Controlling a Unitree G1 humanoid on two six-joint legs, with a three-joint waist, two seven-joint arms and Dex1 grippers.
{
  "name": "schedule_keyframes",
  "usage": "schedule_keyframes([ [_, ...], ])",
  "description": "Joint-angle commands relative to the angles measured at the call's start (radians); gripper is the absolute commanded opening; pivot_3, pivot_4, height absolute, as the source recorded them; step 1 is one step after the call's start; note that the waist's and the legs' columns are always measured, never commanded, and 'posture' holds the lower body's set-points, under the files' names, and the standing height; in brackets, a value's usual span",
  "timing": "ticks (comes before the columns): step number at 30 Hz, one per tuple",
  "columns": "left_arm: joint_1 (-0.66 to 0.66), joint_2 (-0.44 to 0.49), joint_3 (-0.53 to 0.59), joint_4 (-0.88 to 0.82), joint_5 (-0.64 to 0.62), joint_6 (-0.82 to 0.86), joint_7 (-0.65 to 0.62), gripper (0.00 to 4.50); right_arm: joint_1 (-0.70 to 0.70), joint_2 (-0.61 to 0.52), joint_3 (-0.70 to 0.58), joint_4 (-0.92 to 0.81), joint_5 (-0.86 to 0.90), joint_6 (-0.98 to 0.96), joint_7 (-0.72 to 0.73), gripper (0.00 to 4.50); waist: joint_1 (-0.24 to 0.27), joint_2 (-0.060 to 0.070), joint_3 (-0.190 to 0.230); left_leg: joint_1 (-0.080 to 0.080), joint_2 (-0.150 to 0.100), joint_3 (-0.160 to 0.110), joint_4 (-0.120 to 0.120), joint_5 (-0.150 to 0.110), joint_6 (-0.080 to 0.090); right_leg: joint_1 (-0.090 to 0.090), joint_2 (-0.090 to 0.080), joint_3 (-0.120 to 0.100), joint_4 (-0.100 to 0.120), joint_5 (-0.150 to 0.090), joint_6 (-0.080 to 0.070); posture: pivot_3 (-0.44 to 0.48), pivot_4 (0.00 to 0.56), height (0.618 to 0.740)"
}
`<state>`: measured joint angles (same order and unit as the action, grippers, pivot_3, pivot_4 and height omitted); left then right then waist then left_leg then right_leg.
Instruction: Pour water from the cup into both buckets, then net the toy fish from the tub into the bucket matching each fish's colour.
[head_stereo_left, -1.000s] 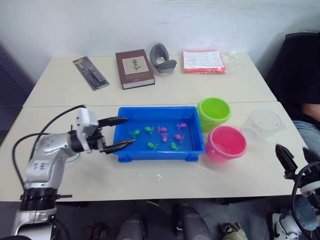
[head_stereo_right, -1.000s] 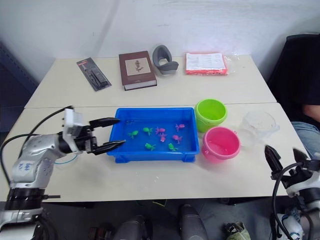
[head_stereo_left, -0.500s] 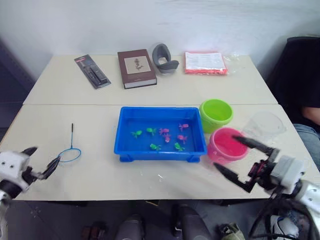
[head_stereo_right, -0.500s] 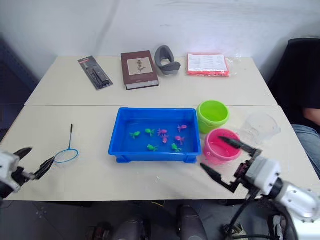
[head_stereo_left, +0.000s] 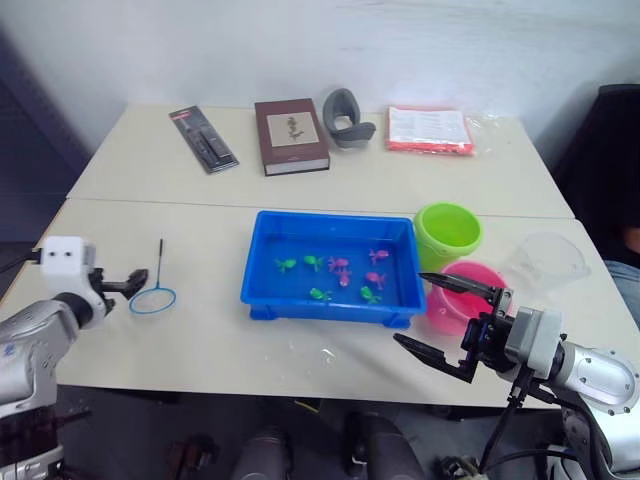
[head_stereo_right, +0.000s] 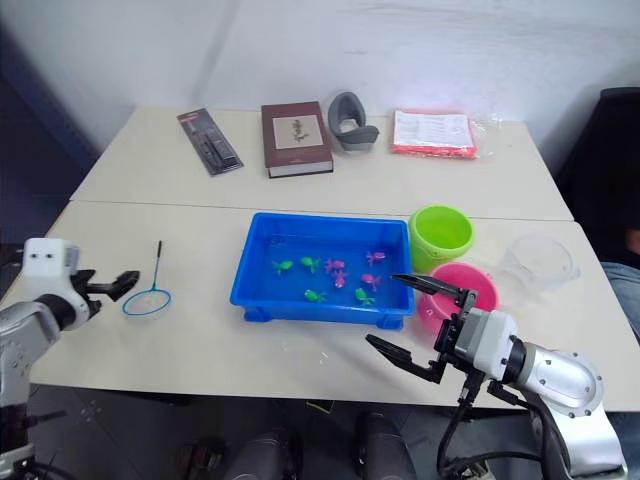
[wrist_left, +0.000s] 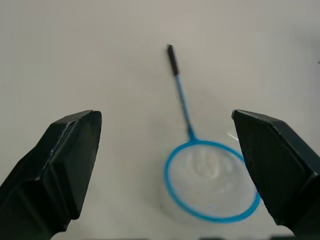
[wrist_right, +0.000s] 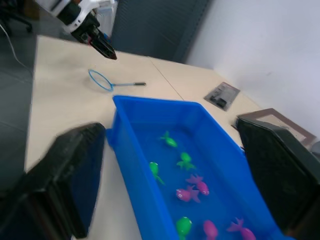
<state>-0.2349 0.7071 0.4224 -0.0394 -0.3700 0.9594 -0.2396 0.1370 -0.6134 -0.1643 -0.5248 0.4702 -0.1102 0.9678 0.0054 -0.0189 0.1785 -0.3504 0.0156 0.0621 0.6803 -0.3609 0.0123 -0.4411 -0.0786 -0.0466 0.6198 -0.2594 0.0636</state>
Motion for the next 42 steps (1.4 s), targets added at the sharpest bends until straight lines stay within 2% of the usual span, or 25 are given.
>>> schedule_keyframes([
  [1,-0.092,-0.01,-0.047,0.137,0.07,-0.013,0.055,4.5,-0.026,-0.009,-0.021,-0.053,0.018,0.032,-0.05,4.41,-0.011,0.0,0.0,0.0,0.0,0.0,0.0,0.001,-0.001,0.0,0.0,0.0,0.001,0.0,0.0,0.0,0.15,0.74],
  [4,-0.177,-0.017,-0.096,0.282,0.109,-0.065,0.056,4.5,-0.021,-0.016,-0.018,-0.085,0.02,0.054,-0.068,4.41,-0.007,-0.001,0.0,-0.002,0.0,0.001,0.0,0.004,-0.006,-0.002,0.001,-0.002,0.001,0.0,0.0,0.0,0.15,0.74],
  [9,-0.299,-0.027,-0.197,0.517,0.157,-0.147,-0.031,4.5,0.005,-0.019,-0.037,-0.121,0.023,0.082,-0.099,4.41,-0.003,-0.002,0.0,-0.002,0.0,0.0,0.001,0.004,-0.006,-0.002,0.0,-0.003,0.002,0.0,0.0,0.0,0.15,0.74],
  [10,-0.321,-0.028,-0.222,0.562,0.169,-0.159,-0.051,3.97,0.012,-0.022,-0.038,-0.124,0.023,0.084,-0.099,4.5,-0.002,-0.002,0.0,-0.002,0.0,0.0,0.001,0.004,-0.006,-0.002,0.0,-0.003,0.002,0.0,0.0,0.0,0.15,0.74],
  [11,-0.343,-0.032,-0.229,0.61,0.179,-0.177,-0.049,3.89,0.018,-0.023,-0.039,-0.127,0.023,0.084,-0.099,4.5,0.002,-0.002,0.0,-0.002,-0.001,0.001,0.001,0.004,-0.006,-0.002,0.0,-0.003,0.002,0.0,0.0,0.0,0.15,0.74],
  [12,-0.36,-0.032,-0.24,0.659,0.191,-0.184,-0.052,3.28,0.024,-0.024,-0.042,-0.131,0.024,0.085,-0.099,4.5,0.005,-0.002,0.0,-0.002,-0.001,0.0,0.001,0.004,-0.006,-0.002,0.0,-0.004,0.002,0.0,0.0,0.0,0.15,0.74],
  [13,-0.368,-0.031,-0.243,0.693,0.199,-0.193,-0.05,2.99,0.03,-0.026,-0.045,-0.137,0.025,0.087,-0.1,4.5,0.008,-0.002,0.0,-0.002,-0.001,0.001,0.001,0.005,-0.006,-0.002,0.0,-0.004,0.002,0.0,0.0,0.0,0.15,0.74],
  [14,-0.376,-0.03,-0.246,0.722,0.206,-0.203,-0.052,2.47,0.034,-0.027,-0.047,-0.141,0.026,0.089,-0.101,4.5,0.009,-0.002,0.0,-0.001,-0.001,0.001,0.001,0.005,-0.006,-0.002,0.0,-0.004,0.002,0.0,0.0,0.0,0.15,0.74],
  [15,-0.38,-0.028,-0.247,0.738,0.209,-0.207,-0.054,2.23,0.038,-0.028,-0.049,-0.144,0.026,0.09,-0.101,4.5,0.011,-0.001,-0.001,-0.001,-0.001,0.001,0.001,0.005,-0.006,-0.002,0.0,-0.004,0.003,0.0,0.0,0.0,0.15,0.74],
  [19,-0.353,-0.012,-0.208,0.735,0.188,-0.189,-0.064,0.64,0.055,-0.03,-0.081,-0.147,0.015,0.09,-0.12,4.5,0.013,-0.001,-0.001,0.0,-0.001,0.003,0.001,0.005,-0.005,-0.002,0.0,-0.004,0.004,0.0,0.0,0.0,0.15,0.74],
  [20,-0.346,-0.003,-0.186,0.728,0.176,-0.202,-0.067,0.14,0.057,-0.029,-0.086,-0.148,0.015,0.09,-0.122,4.5,0.012,-0.001,-0.001,0.0,-0.001,0.003,0.001,0.005,-0.005,-0.002,0.0,-0.004,0.005,0.0,0.0,0.0,0.15,0.74],
  [21,-0.34,0.0,-0.155,0.717,0.153,-0.235,-0.082,0.03,0.06,-0.03,-0.09,-0.15,0.016,0.094,-0.125,4.5,0.011,-0.001,-0.001,0.001,-0.001,0.003,0.001,0.005,-0.005,-0.002,0.0,-0.004,0.005,0.0,0.0,0.0,0.15,0.74],
  [23,-0.341,0.005,-0.091,0.679,0.089,-0.324,-0.165,0.03,0.062,-0.035,-0.098,-0.161,0.026,0.116,-0.138,4.5,0.006,-0.001,-0.001,0.002,-0.001,0.004,0.001,0.005,-0.005,-0.002,0.0,-0.003,0.006,0.0,0.0,0.0,0.15,0.74],
  [26,-0.354,0.04,-0.043,0.573,-0.021,-0.403,-0.409,0.03,0.048,-0.061,-0.112,-0.195,0.083,0.214,-0.182,4.5,0.003,-0.001,-0.001,0.002,-0.001,0.004,0.001,0.005,-0.006,-0.002,0.0,-0.003,0.006,0.0,0.0,0.0,0.15,0.74],
  [29,-0.3,0.092,-0.09,0.386,-0.082,-0.55,-0.718,0.03,-0.008,-0.113,-0.124,-0.253,0.139,0.48,-0.358,4.5,-0.002,-0.001,-0.001,0.001,0.0,0.003,0.001,0.005,-0.006,-0.002,0.0,-0.002,0.006,0.0,0.0,0.0,0.15,0.74],
  [30,-0.286,0.094,-0.102,0.343,-0.091,-0.641,-0.801,0.03,-0.022,-0.141,-0.117,-0.261,0.172,0.548,-0.381,4.5,-0.003,-0.002,0.0,0.001,0.0,0.003,0.001,0.005,-0.006,-0.002,0.0,-0.002,0.006,0.0,0.0,0.0,0.15,0.74],
  [32,-0.297,0.109,-0.14,0.302,-0.1,-0.686,-0.91,0.03,-0.047,-0.192,-0.096,-0.262,0.227,0.593,-0.345,4.5,-0.003,-0.006,0.002,-0.002,0.0,0.001,0.002,0.006,-0.007,-0.003,-0.001,-0.003,0.005,0.0,0.0,0.0,0.15,0.74],
  [33,-0.314,0.135,-0.189,0.277,-0.098,-0.672,-0.987,0.03,-0.061,-0.231,-0.088,-0.256,0.262,0.64,-0.331,4.5,-0.005,-0.009,0.003,-0.002,0.0,0.0,0.002,0.006,-0.007,-0.003,-0.001,-0.003,0.005,0.0,0.0,0.0,0.15,0.74],
  [36,-0.329,0.188,-0.297,0.213,-0.09,-0.654,-1.153,0.03,-0.105,-0.307,-0.081,-0.251,0.348,0.773,-0.319,4.5,-0.006,-0.006,0.004,-0.003,0.0,-0.001,0.002,0.006,-0.008,-0.003,-0.003,-0.003,0.003,0.0,-0.001,0.0,0.15,0.74],
  [38,-0.357,0.201,-0.438,0.115,-0.052,-0.658,-1.269,0.03,-0.191,-0.317,-0.026,-0.227,0.412,0.866,-0.327,4.5,-0.005,-0.005,0.005,-0.003,-0.001,-0.001,0.002,0.006,-0.007,-0.002,-0.003,-0.004,0.002,0.0,-0.001,0.0,0.15,0.74],
  [40,-0.395,0.185,-0.547,0.062,-0.007,-0.685,-1.34,0.03,-0.27,-0.314,0.035,-0.207,0.466,0.939,-0.343,4.5,-0.005,-0.005,0.005,-0.003,0.0,-0.001,0.002,0.005,-0.005,-0.002,-0.001,-0.004,0.002,0.0,-0.002,0.0,0.15,0.74],
  [42,-0.432,0.151,-0.605,0.046,0.013,-0.673,-1.347,0.03,-0.336,-0.284,0.077,-0.186,0.51,1.004,-0.371,4.5,-0.005,-0.005,0.005,-0.004,-0.001,-0.001,0.002,0.005,-0.002,-0.002,0.0,-0.004,0.002,0.0,-0.001,0.0,0.15,0.74],
])
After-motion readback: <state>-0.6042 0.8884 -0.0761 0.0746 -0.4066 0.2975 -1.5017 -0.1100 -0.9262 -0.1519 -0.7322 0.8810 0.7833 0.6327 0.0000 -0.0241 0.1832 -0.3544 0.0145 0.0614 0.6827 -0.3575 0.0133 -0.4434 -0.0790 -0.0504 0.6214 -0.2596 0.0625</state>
